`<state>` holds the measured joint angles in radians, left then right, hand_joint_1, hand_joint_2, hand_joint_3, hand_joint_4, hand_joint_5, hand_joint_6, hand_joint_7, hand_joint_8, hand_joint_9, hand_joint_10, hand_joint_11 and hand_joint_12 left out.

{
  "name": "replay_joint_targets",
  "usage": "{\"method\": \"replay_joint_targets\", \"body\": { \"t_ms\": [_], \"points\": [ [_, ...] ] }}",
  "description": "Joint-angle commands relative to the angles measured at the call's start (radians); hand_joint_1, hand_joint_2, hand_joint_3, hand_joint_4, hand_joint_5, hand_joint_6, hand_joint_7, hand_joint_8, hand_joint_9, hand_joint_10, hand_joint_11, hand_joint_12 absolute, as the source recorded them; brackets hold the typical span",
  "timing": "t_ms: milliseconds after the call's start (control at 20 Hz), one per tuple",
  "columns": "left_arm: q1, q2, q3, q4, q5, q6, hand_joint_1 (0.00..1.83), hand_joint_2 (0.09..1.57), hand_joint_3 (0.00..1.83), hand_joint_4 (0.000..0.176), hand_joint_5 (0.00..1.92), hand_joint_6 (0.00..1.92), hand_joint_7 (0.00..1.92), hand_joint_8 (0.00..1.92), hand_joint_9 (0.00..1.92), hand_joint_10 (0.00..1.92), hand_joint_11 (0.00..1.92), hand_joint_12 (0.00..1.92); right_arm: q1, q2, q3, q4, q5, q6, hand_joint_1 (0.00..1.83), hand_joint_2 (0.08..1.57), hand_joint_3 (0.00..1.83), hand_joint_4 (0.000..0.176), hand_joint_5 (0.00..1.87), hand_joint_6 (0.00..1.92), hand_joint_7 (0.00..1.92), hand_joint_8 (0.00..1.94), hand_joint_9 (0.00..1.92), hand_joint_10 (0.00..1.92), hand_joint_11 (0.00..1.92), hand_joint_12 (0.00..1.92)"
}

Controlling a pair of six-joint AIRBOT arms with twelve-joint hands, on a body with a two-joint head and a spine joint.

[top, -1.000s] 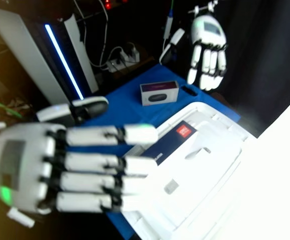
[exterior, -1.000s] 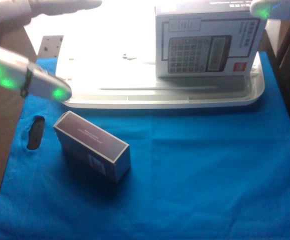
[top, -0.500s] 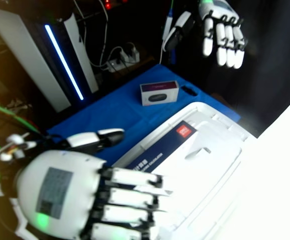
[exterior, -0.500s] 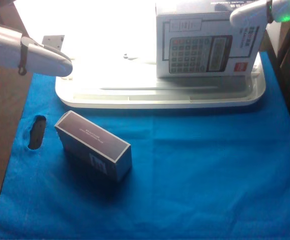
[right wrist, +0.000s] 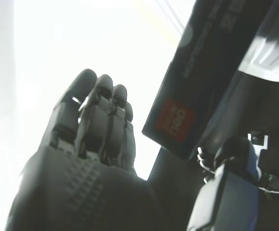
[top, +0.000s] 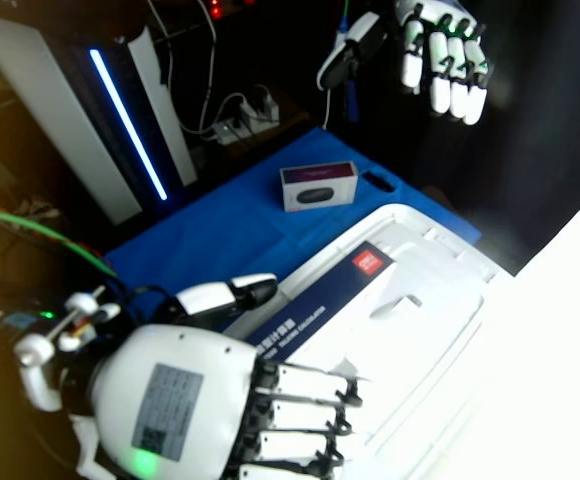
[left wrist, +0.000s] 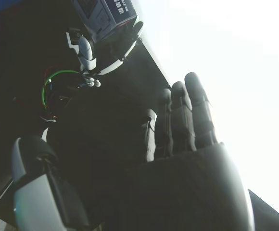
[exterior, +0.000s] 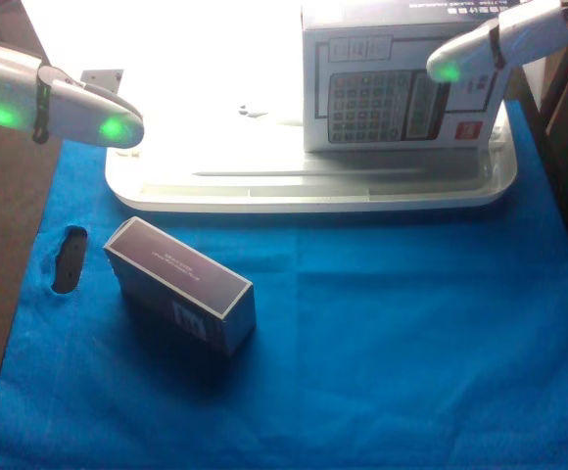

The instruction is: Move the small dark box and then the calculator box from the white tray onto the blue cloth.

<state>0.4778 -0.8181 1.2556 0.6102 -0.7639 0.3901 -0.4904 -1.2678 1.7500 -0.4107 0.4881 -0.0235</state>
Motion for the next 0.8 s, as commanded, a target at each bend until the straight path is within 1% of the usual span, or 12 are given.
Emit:
{"method": "replay_joint_targets", "body": {
  "t_ms": [0, 50, 100, 150, 300, 350, 400, 450, 500, 550, 650, 750],
  "points": [
    [-0.012, 0.008, -0.004, -0.054, -0.093, -0.002, 0.47, 0.78, 0.0, 0.139, 0.0, 0.0, 0.22, 0.01, 0.21, 0.01, 0.0, 0.58, 0.01, -0.002, 0.005, 0.033, 0.094, 0.008, 0.8, 0.72, 0.0, 0.0, 0.46, 0.0, 0.58, 0.01, 0.57, 0.02, 0.16, 1.14],
    [-0.012, 0.011, -0.006, -0.054, -0.092, -0.002, 0.45, 0.78, 0.0, 0.136, 0.0, 0.0, 0.22, 0.0, 0.22, 0.01, 0.0, 0.6, 0.008, -0.004, 0.005, 0.033, 0.094, 0.008, 0.81, 0.73, 0.0, 0.0, 0.49, 0.01, 0.62, 0.02, 0.59, 0.02, 0.19, 1.15],
    [-0.012, 0.021, -0.013, -0.053, -0.085, -0.002, 0.44, 0.77, 0.0, 0.143, 0.0, 0.0, 0.19, 0.0, 0.22, 0.01, 0.0, 0.6, 0.001, -0.008, 0.005, 0.033, 0.091, 0.008, 0.83, 0.74, 0.0, 0.0, 0.57, 0.0, 0.66, 0.0, 0.63, 0.01, 0.27, 1.01],
    [-0.01, 0.03, -0.018, -0.053, -0.08, -0.002, 0.44, 0.77, 0.0, 0.143, 0.0, 0.0, 0.19, 0.0, 0.22, 0.01, 0.0, 0.6, 0.0, -0.011, 0.006, 0.033, 0.09, 0.008, 0.83, 0.74, 0.0, 0.0, 0.57, 0.0, 0.66, 0.0, 0.63, 0.01, 0.27, 1.01],
    [-0.004, 0.037, -0.022, -0.055, -0.08, -0.002, 0.42, 0.79, 0.0, 0.146, 0.0, 0.0, 0.18, 0.0, 0.22, 0.0, 0.0, 0.58, -0.004, -0.016, 0.006, 0.033, 0.088, 0.008, 1.02, 0.84, 0.0, 0.0, 0.77, 0.01, 0.82, 0.02, 0.78, 0.03, 0.31, 1.0],
    [-0.002, 0.038, -0.023, -0.056, -0.079, -0.002, 0.41, 0.8, 0.01, 0.145, 0.0, 0.0, 0.19, 0.01, 0.22, 0.0, 0.0, 0.58, -0.009, -0.019, 0.006, 0.033, 0.087, 0.008, 1.09, 0.9, 0.0, 0.0, 0.96, 0.02, 0.9, 0.01, 0.82, 0.02, 0.31, 1.09],
    [0.0, 0.039, -0.024, -0.057, -0.078, -0.002, 0.4, 0.82, 0.01, 0.143, 0.0, 0.0, 0.19, 0.0, 0.21, 0.0, 0.0, 0.56, -0.012, -0.021, 0.006, 0.033, 0.086, 0.008, 1.18, 0.97, 0.01, 0.0, 1.26, 0.27, 0.97, 0.01, 0.87, 0.02, 0.3, 1.2],
    [0.002, 0.04, -0.025, -0.061, -0.078, -0.002, 0.4, 0.82, 0.01, 0.142, 0.0, 0.0, 0.17, 0.0, 0.2, 0.0, 0.0, 0.53, -0.012, -0.022, 0.006, 0.033, 0.086, 0.008, 1.25, 0.99, 0.03, 0.0, 1.4, 0.18, 1.07, 0.64, 1.11, 0.12, 0.58, 1.36],
    [0.003, 0.04, -0.025, -0.063, -0.078, -0.002, 0.45, 0.81, 0.0, 0.149, 0.0, 0.0, 0.16, 0.0, 0.19, 0.0, 0.0, 0.5, -0.012, -0.023, 0.006, 0.033, 0.086, 0.008, 1.28, 1.0, 0.0, 0.0, 1.36, 0.18, 1.23, 0.64, 1.32, 0.2, 0.91, 1.24],
    [0.004, 0.04, -0.025, -0.063, -0.077, -0.002, 0.46, 0.8, 0.0, 0.149, 0.0, 0.0, 0.16, 0.0, 0.17, 0.0, 0.0, 0.5, -0.012, -0.022, 0.006, 0.032, 0.086, 0.011, 1.3, 0.99, 0.0, 0.0, 1.3, 0.23, 1.33, 0.55, 1.42, 0.23, 1.05, 1.16],
    [0.006, 0.04, -0.03, -0.063, -0.068, -0.002, 0.48, 0.79, 0.0, 0.146, 0.0, 0.0, 0.17, 0.0, 0.21, 0.01, 0.0, 0.57, -0.012, -0.02, 0.005, -0.025, 0.087, 0.078, 1.29, 1.01, 0.0, 0.0, 1.19, 0.46, 1.32, 0.56, 1.42, 0.16, 1.07, 1.13],
    [0.008, 0.04, -0.03, -0.064, -0.063, -0.002, 0.51, 0.78, 0.0, 0.143, 0.0, 0.0, 0.19, 0.0, 0.23, 0.01, 0.0, 0.6, -0.01, -0.001, -0.018, -0.036, 0.088, 0.079, 1.29, 1.05, 0.0, 0.0, 1.05, 0.64, 1.22, 0.79, 1.46, 0.19, 1.07, 1.22]
  ]
}}
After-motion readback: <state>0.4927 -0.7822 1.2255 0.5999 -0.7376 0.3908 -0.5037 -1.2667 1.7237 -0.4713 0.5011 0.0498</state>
